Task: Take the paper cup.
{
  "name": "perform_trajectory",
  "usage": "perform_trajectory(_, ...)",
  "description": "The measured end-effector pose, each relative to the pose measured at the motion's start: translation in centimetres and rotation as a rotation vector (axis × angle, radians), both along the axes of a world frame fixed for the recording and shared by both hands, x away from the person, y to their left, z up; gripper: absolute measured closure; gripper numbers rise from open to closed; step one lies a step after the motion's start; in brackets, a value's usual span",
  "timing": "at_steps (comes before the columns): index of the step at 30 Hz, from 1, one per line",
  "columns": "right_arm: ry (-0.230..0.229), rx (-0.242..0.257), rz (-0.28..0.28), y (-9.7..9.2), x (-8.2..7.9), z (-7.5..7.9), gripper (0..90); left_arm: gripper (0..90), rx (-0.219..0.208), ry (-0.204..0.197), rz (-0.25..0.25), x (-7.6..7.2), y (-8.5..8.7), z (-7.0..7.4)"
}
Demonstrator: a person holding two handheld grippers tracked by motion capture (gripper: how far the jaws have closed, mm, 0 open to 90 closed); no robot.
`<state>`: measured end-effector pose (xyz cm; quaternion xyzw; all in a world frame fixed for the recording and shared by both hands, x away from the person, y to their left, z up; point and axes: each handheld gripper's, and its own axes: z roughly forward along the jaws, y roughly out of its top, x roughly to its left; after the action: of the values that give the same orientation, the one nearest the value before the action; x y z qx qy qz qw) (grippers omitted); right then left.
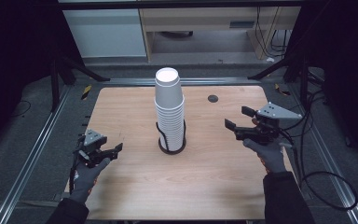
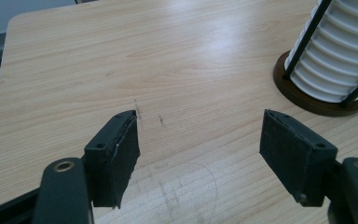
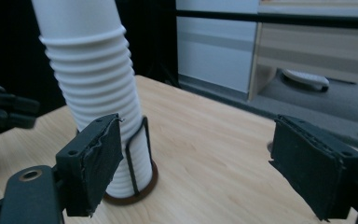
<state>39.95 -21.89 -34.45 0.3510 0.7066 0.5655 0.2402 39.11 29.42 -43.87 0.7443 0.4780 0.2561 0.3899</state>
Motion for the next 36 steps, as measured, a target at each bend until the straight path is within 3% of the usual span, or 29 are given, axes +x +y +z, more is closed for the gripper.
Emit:
perform_trajectory(5,-0.024,0.004,0.03,2.0,0.6,2.4,16.0,27.8,0.026,-0.003,-0.002,0.0,-0.1,-0.1)
perform_trajectory(10,-0.046,0.026,0.064,3.4,1.0,4.4,16.1,28.6,0.011,0.004,0.005,0.1,0.0,-0.1)
perform_trajectory(21,-0.081,0.047,0.132,6.5,1.7,7.2,16.1,28.6,0.009,0.017,0.003,0.2,0.0,-0.4)
perform_trajectory(24,-0.088,0.05,0.146,7.2,1.9,7.5,15.9,28.4,0.006,0.019,0.007,0.2,0.0,-0.4)
perform_trajectory(27,-0.096,0.033,0.177,9.2,2.4,8.0,15.1,28.1,0.007,0.022,0.006,0.2,0.1,-0.5)
perform_trajectory(36,-0.094,0.043,0.23,12.6,3.4,7.9,12.0,28.0,0.006,0.028,0.007,0.2,0.1,-0.6)
